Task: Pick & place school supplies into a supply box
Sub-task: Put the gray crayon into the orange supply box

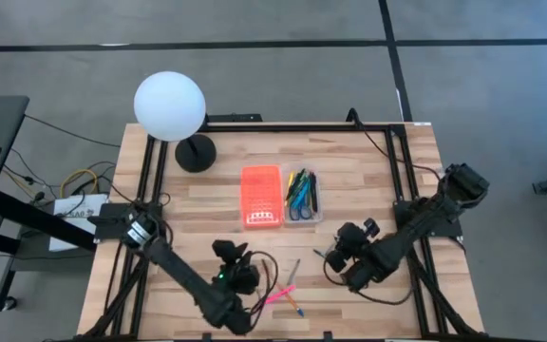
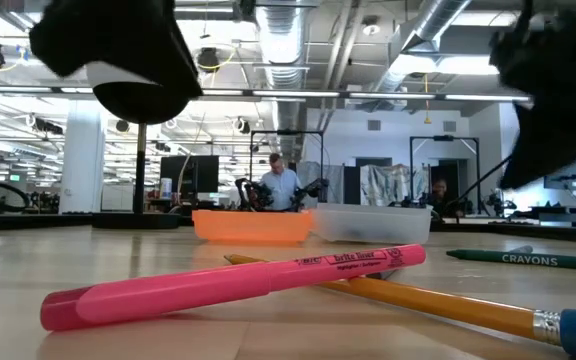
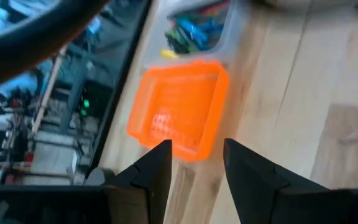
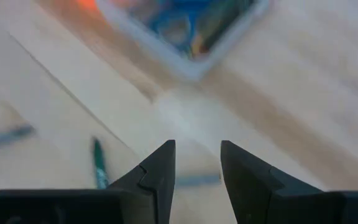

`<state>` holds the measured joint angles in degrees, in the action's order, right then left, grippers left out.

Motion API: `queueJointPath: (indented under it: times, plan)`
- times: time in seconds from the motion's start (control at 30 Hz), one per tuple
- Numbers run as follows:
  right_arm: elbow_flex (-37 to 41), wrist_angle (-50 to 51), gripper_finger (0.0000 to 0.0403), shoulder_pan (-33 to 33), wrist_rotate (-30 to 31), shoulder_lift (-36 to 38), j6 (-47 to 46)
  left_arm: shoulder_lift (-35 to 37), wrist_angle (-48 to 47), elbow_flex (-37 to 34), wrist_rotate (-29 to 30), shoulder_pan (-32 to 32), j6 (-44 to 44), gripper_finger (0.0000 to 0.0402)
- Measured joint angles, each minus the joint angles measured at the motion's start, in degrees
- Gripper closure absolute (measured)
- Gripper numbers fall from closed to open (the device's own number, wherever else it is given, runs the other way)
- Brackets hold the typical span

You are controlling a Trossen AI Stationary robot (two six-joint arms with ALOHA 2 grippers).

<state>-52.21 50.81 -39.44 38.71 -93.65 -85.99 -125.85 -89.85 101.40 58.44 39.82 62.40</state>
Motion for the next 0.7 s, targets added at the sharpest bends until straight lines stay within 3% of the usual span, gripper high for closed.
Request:
queueJointPath:
  times: [0.23, 0.7]
  plan:
    - [0.0, -0.3, 0.0282, 5.6, -12.2, -5.5, -3.2, 0.1, -0.2, -2.4, 4.0, 4.0, 3.4, 0.0262]
    - [0.0, -4.8, 0.0282, 6.8, -13.4, -5.9, -7.8, 0.1, -0.2, -3.0, 5.5, 3.6, 2.1, 0.0262]
